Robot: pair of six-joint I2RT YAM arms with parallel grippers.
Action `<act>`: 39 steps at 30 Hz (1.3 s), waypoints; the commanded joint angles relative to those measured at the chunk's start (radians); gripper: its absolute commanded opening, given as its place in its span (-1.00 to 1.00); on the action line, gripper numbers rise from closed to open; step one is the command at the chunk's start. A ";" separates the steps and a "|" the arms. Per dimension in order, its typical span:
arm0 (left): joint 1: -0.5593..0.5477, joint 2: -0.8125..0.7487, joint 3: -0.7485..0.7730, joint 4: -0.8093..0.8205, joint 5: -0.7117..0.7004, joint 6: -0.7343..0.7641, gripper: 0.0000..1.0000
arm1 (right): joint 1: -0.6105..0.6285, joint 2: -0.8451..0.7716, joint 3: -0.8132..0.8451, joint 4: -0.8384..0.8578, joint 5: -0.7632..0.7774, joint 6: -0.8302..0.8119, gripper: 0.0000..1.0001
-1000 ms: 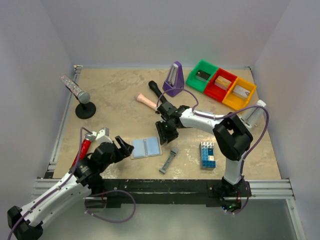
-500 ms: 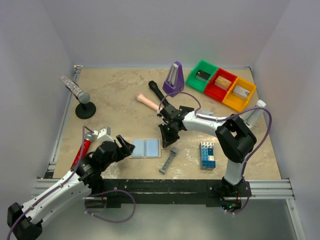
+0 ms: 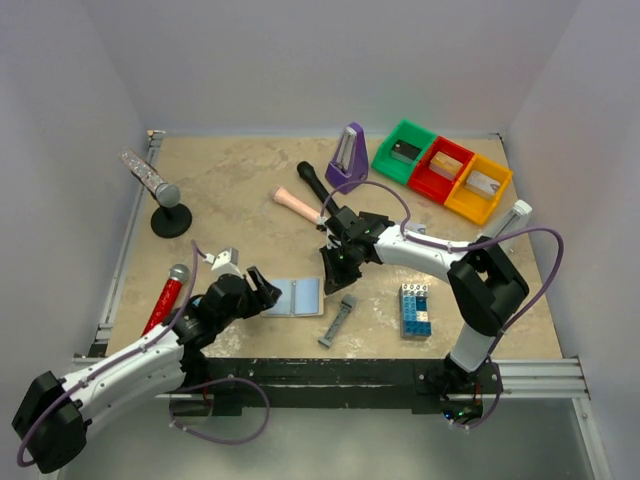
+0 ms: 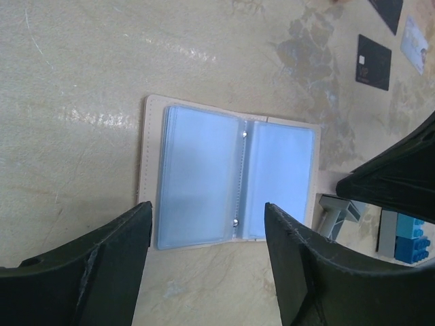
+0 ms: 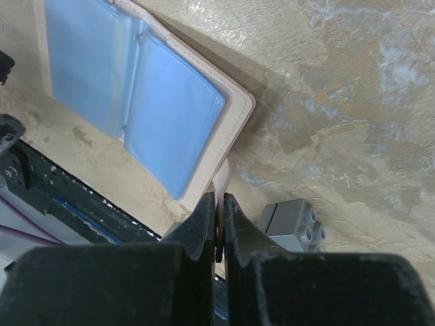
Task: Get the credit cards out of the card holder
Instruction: Remove the credit card from the card holder.
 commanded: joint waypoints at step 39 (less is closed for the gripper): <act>0.001 0.160 -0.018 0.097 0.021 0.005 0.36 | 0.007 0.004 0.004 0.023 -0.053 -0.003 -1.00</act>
